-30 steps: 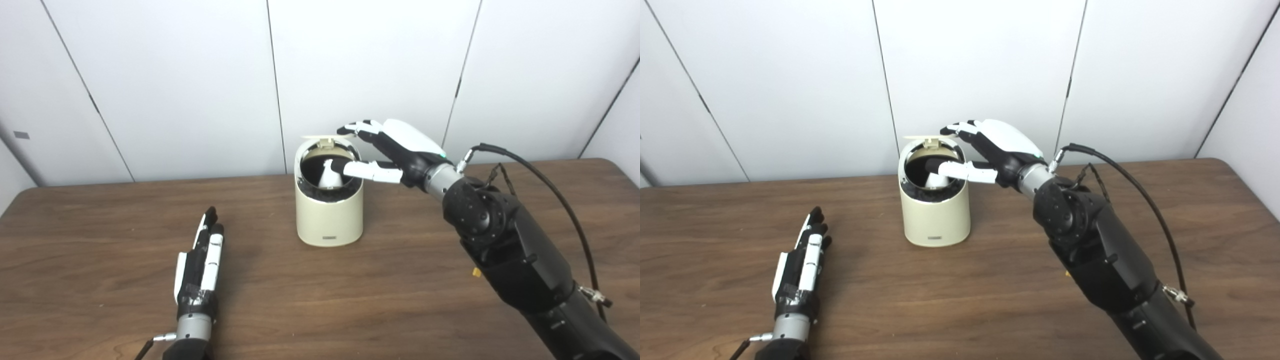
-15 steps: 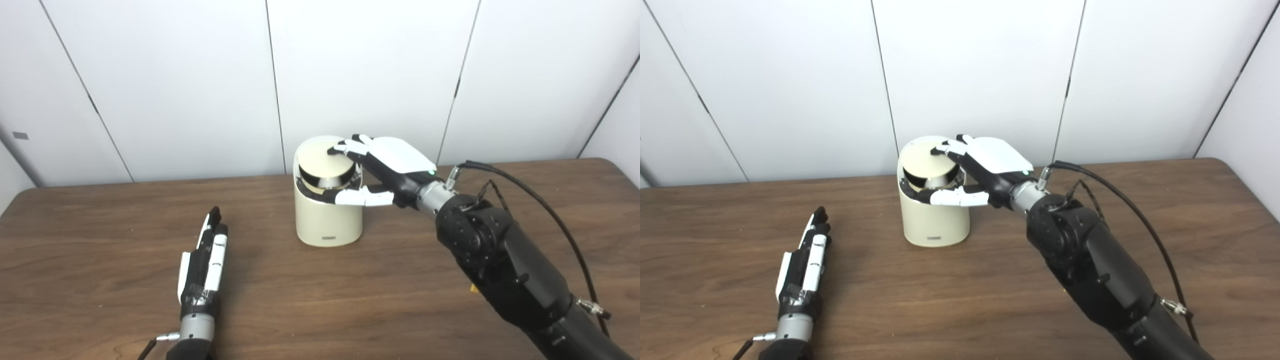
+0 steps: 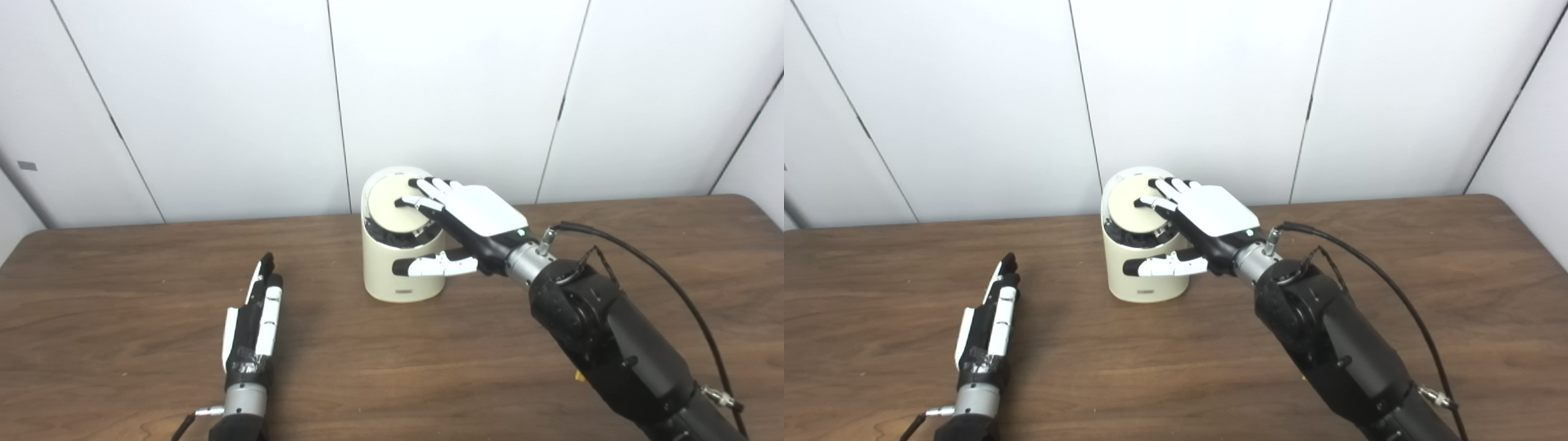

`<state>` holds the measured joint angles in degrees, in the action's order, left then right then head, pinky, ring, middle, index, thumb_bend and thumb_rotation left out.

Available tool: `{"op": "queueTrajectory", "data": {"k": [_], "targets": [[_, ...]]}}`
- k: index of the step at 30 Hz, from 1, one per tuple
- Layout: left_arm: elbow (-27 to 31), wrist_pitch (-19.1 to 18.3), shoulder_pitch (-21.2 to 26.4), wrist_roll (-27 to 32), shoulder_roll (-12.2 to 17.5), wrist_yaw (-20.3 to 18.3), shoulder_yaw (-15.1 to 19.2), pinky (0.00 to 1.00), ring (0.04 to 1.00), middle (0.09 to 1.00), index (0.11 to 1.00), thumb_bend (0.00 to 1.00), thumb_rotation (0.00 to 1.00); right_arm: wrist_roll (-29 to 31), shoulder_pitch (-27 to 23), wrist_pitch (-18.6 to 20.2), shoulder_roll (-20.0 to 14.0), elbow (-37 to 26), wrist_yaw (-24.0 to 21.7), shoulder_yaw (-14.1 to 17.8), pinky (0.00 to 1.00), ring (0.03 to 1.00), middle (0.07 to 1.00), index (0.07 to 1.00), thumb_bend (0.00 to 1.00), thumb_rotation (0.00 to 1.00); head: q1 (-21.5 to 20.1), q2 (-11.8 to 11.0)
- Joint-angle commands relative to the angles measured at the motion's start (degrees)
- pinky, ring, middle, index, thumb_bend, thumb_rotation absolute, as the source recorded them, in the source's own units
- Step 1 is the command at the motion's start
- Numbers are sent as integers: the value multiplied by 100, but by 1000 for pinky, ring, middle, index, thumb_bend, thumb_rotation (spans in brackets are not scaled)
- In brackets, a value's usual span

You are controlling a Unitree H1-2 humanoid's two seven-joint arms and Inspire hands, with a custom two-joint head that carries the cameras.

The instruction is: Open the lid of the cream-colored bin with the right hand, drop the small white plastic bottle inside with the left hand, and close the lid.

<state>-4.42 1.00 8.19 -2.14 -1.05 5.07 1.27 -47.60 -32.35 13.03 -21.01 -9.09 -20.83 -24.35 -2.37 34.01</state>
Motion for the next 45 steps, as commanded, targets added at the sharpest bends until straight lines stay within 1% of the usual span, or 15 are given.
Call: {"op": "queueTrajectory", "data": {"k": [1,13,23,27,29,33,38,41,45], "targets": [[64,-81,80,-34,-102,2,-69,1000,1000,1000,1000,521,912,-49,-57,-65,-32,-35,-62,69,1000,1000,1000,853,621,999,9,12],[98,-102,90,4,-159,72,-46,1000,1000,1000,1000,535,886,-106,58,-279,-41,-140,-9,206,1000,1000,1000,841,614,985,53,67],[105,-141,126,6,-165,85,-49,1000,1000,1000,1000,540,887,-178,170,-308,-104,-333,-169,265,1000,1000,1000,837,620,981,102,105],[72,-107,130,-53,-172,107,-74,1000,1000,1000,1000,554,885,-230,201,-389,-152,-314,-163,266,1000,1000,1000,835,617,974,134,116],[63,-91,134,-51,-182,113,-77,1000,1000,1000,1000,544,885,-260,205,-417,-156,-299,-166,276,1000,1000,1000,834,611,963,140,116],[20,-73,147,-109,-171,136,-93,1000,1000,1000,1000,542,898,-315,198,-469,-149,-255,-182,297,1000,1000,1000,834,613,979,153,115],[-9,-60,169,-118,-184,158,-68,1000,1000,1000,1000,545,903,-323,199,-497,-135,-225,-208,309,1000,1000,1000,833,614,974,158,102],[5,-75,169,-132,-197,167,-56,1000,1000,1000,1000,556,890,-332,189,-512,-123,-170,-206,301,1000,1000,1000,830,609,961,168,99],[48,-146,170,-177,-202,178,-62,1000,1000,1000,1000,563,895,-279,163,-474,-93,-133,-284,303,1000,1000,1000,797,599,973,186,100]]}}
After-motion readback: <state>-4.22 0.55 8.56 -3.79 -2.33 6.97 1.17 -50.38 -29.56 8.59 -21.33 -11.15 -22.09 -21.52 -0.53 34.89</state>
